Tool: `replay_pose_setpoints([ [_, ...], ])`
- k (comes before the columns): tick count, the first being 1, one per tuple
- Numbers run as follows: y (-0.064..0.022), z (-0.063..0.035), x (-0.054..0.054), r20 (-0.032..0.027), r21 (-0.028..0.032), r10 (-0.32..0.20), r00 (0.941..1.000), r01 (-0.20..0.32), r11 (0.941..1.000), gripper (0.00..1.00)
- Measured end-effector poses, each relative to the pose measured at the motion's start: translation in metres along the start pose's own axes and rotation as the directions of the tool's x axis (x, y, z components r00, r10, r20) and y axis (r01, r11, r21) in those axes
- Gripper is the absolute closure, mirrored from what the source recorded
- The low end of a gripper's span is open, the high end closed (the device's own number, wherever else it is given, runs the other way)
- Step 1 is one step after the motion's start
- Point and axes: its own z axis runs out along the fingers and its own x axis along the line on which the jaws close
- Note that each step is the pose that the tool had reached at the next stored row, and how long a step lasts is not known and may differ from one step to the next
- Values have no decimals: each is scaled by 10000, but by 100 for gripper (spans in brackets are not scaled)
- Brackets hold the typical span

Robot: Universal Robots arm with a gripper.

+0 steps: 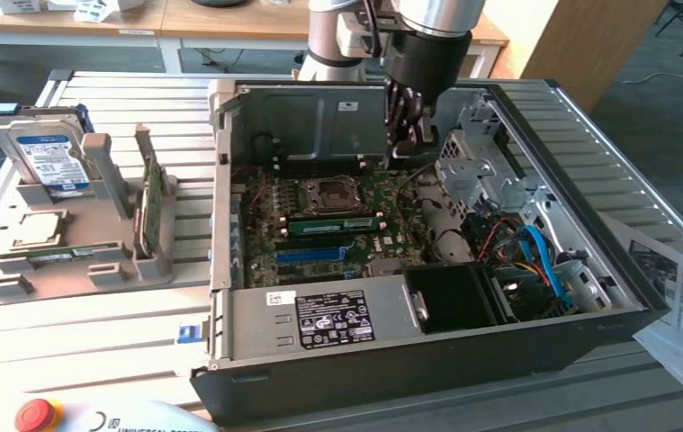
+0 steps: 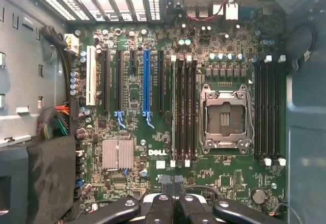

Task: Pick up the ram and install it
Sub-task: 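Press down the ram until it locks into place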

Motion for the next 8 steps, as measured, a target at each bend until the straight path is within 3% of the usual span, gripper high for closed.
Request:
replay_pose_setpoints([
  [8, -26, 1, -1, 1, -15, 1, 10000, -1, 10000, 90],
])
